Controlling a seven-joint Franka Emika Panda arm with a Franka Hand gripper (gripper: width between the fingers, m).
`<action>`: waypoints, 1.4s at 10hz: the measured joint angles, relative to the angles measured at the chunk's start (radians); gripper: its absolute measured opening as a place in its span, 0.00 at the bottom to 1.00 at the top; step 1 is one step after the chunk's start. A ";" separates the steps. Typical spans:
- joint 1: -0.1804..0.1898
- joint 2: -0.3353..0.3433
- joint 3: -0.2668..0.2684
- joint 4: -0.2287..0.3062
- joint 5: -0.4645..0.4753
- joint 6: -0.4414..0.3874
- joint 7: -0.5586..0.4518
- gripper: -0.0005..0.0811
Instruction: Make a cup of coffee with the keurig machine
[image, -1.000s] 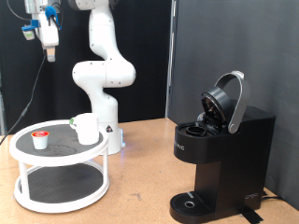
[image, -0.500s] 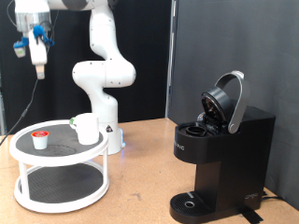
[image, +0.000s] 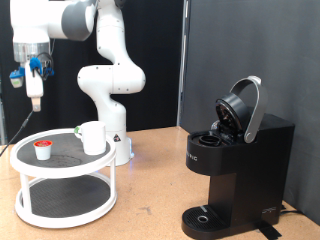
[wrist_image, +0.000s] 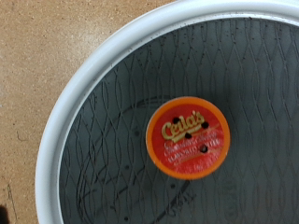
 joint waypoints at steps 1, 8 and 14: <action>-0.003 0.005 -0.009 -0.024 -0.010 0.042 0.000 0.91; -0.031 0.069 -0.034 -0.164 -0.053 0.267 0.001 0.91; -0.047 0.127 -0.037 -0.214 -0.062 0.375 0.005 0.91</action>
